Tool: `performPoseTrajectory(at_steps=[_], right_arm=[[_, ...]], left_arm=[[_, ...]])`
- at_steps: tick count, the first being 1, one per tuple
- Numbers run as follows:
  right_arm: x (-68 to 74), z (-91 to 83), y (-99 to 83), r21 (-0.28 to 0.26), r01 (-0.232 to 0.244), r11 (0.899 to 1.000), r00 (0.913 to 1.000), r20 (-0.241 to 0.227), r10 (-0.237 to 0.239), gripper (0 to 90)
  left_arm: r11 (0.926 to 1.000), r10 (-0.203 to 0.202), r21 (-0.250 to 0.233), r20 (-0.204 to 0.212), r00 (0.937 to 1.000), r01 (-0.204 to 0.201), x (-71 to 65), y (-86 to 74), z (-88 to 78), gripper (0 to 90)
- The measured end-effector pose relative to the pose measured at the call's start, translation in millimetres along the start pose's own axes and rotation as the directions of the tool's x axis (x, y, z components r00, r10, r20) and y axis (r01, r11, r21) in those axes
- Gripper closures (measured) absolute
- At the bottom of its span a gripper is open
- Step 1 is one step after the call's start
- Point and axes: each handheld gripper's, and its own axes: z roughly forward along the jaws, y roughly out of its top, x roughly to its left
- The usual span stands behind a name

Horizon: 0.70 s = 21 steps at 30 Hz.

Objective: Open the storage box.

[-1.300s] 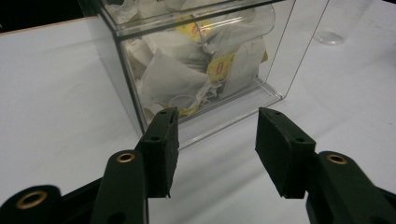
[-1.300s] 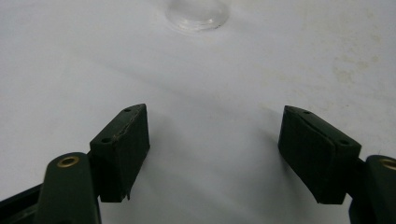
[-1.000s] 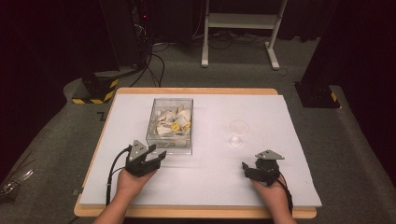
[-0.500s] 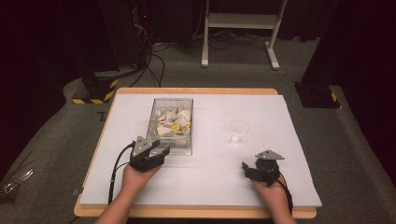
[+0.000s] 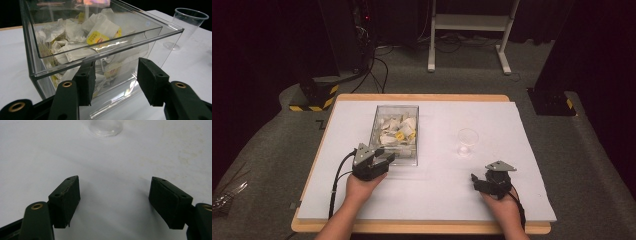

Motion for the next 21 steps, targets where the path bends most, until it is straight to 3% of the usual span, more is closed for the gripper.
performPoseTrajectory(at_steps=[9,21], right_arm=[[0.1,-0.1,-0.1,0.0,0.0,1.0,1.0,0.0,0.0,25.1],[0.2,-0.1,-0.2,-0.001,0.001,1.0,1.0,0.001,-0.001,25.2]], left_arm=[[0.9999,-0.01,-0.01,0.025,0.9996,0.01,-1.7,-0.7,4.4,51.5],[1.0,0.002,-0.002,0.014,0.9999,-0.002,-1.2,-0.3,0.4,56.4]])
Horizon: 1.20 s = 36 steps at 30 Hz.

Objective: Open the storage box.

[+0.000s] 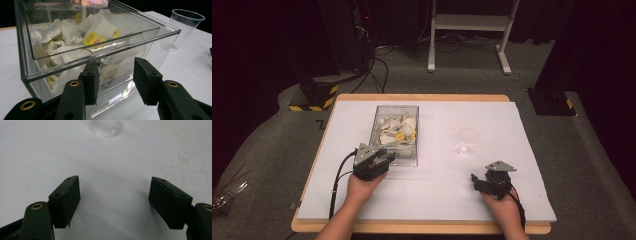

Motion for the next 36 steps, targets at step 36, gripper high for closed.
performPoseTrajectory(at_steps=[36], right_arm=[[0.0,0.0,0.0,0.0,-0.001,1.0,1.0,0.0,0.001,25.2]], left_arm=[[0.9996,0.027,-0.01,0.022,0.9994,-0.027,-16.9,-16.0,-32.2,59.1]])
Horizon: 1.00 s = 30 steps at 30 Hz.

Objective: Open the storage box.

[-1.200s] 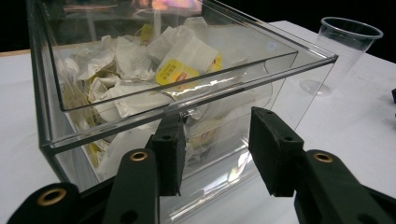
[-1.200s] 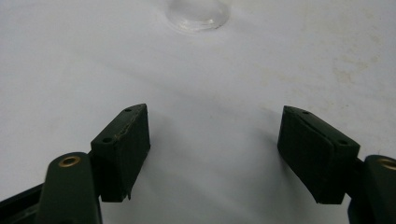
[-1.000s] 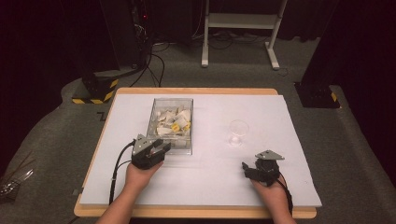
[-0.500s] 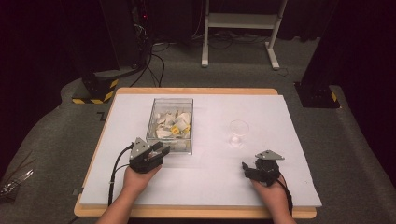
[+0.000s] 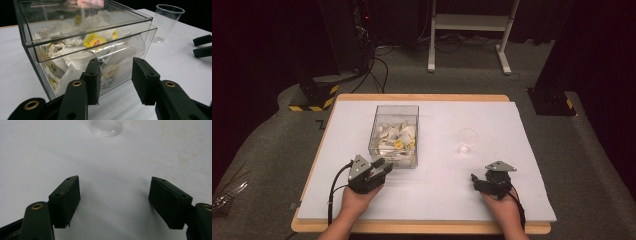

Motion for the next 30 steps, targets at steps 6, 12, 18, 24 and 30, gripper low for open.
performPoseTrajectory(at_steps=[6,12,18,24,30], right_arm=[[0.0,0.0,0.0,0.0,0.0,1.0,1.0,0.0,0.0,25.2],[0.0,0.0,0.0,0.0,-0.001,1.0,1.0,0.0,0.001,25.2],[0.1,0.0,0.0,0.0,0.0,1.0,1.0,0.0,0.0,25.2],[0.2,-0.1,0.0,0.0,-0.001,1.0,1.0,0.0,0.001,25.2],[0.3,-0.1,-0.1,0.0,-0.002,1.0,1.0,0.001,0.002,25.2]], left_arm=[[1.0,0.001,-0.003,0.002,1.0,-0.001,-4.1,-3.1,-6.3,59.2],[1.0,0.001,-0.006,0.006,1.0,-0.001,-9.1,-6.9,-14.1,59.2],[0.9999,0.0,-0.016,0.01,1.0,0.0,-13.2,-10.7,-20.2,59.4],[0.9996,-0.005,-0.028,0.013,0.9999,0.006,-17.5,-15.2,-26.2,59.6],[0.9995,0.005,-0.032,0.008,1.0,-0.004,-20.5,-17.8,-29.7,60.1]])
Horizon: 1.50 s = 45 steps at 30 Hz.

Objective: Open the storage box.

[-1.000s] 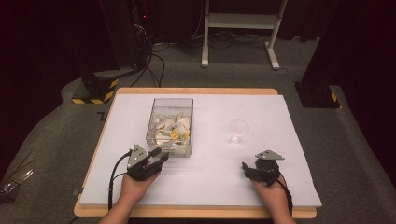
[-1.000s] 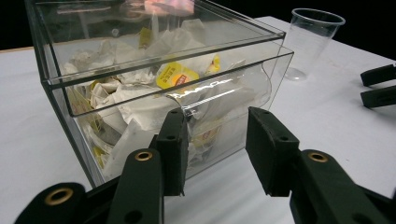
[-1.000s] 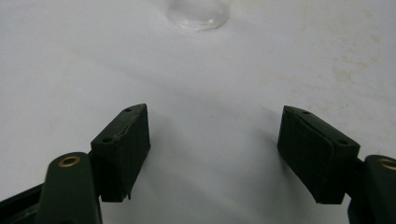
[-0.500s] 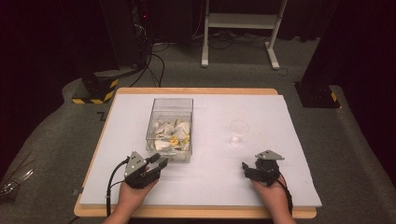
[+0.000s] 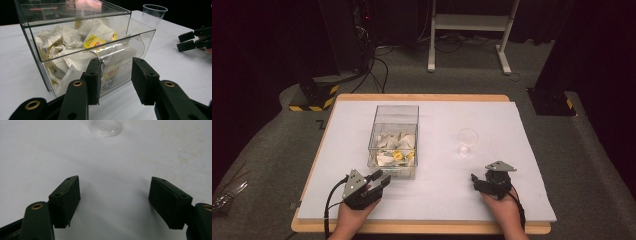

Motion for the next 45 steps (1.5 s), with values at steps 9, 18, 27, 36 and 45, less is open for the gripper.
performPoseTrajectory(at_steps=[9,18,27,36,45], right_arm=[[0.2,0.0,0.0,0.0,-0.002,1.0,1.0,0.0,0.002,25.2],[0.3,-0.1,-0.1,0.0,-0.002,1.0,1.0,0.001,0.002,25.2],[0.5,-0.2,-0.1,0.001,-0.003,1.0,1.0,0.001,0.003,25.2],[0.3,-0.1,-0.1,0.0,-0.003,1.0,1.0,0.001,0.003,25.2],[0.4,-0.1,-0.1,0.001,-0.004,1.0,1.0,0.001,0.004,25.2]], left_arm=[[0.9998,-0.006,-0.021,-0.02,0.9998,0.006,2.2,1.3,0.6,60.0],[0.9981,-0.011,-0.062,-0.07,0.9975,0.006,7.1,5.2,-16.2,66.1],[0.996,-0.009,-0.089,-0.172,0.9851,-0.007,23.6,18.4,-18.4,70.9],[0.9974,-0.024,-0.072,-0.214,0.9765,0.008,39.3,26.5,-1.5,68.3],[0.9975,-0.045,-0.063,-0.242,0.9692,0.031,43.0,25.2,12.1,65.0]])
